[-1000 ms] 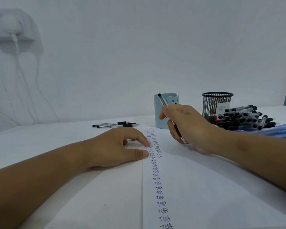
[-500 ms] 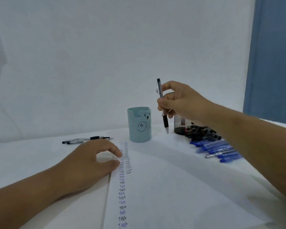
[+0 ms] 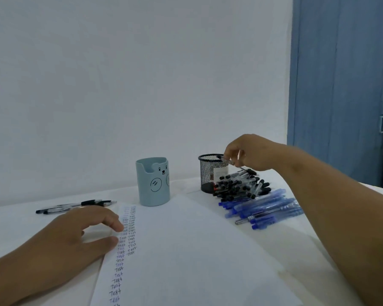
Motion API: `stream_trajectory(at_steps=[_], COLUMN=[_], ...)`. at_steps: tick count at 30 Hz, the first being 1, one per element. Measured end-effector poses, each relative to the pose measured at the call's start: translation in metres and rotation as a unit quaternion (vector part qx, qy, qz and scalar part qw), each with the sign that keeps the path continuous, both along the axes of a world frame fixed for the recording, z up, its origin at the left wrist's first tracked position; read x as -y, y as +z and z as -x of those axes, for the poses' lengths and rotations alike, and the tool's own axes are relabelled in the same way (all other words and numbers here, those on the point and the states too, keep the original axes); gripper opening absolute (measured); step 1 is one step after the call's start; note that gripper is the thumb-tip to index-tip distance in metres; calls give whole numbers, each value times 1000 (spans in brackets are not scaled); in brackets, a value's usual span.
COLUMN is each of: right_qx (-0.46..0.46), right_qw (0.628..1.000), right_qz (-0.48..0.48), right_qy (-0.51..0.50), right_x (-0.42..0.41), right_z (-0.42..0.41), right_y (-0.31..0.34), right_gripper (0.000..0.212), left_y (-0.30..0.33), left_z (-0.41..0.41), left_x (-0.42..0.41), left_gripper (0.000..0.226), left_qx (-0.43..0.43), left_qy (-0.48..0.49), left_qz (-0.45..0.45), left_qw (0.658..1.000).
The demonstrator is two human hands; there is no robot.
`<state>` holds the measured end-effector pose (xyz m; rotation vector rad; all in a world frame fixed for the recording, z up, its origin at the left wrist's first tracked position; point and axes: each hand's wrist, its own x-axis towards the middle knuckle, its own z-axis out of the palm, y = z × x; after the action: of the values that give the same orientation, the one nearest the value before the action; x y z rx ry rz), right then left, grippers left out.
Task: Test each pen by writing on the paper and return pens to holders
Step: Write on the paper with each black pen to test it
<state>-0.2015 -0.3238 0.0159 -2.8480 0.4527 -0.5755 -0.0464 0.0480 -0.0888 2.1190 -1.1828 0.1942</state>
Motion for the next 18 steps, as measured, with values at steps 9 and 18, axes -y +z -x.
stream_trajectory(at_steps=[9, 18], right_qx=[-22, -14], right_qw=[999, 998], right_qz=[-25, 44], right_qy=[-18, -33], right_x=[6, 2], right_z=[-4, -13], right_y=[-7, -10], right_gripper=[47, 45], left_y=[0, -1], left_z=[-2, -7], left_x=[-1, -1], left_gripper=[42, 41], left_qx=[8, 10], left_qy=[-8, -14], left_qz=[7, 14], left_qw=[1000, 1000])
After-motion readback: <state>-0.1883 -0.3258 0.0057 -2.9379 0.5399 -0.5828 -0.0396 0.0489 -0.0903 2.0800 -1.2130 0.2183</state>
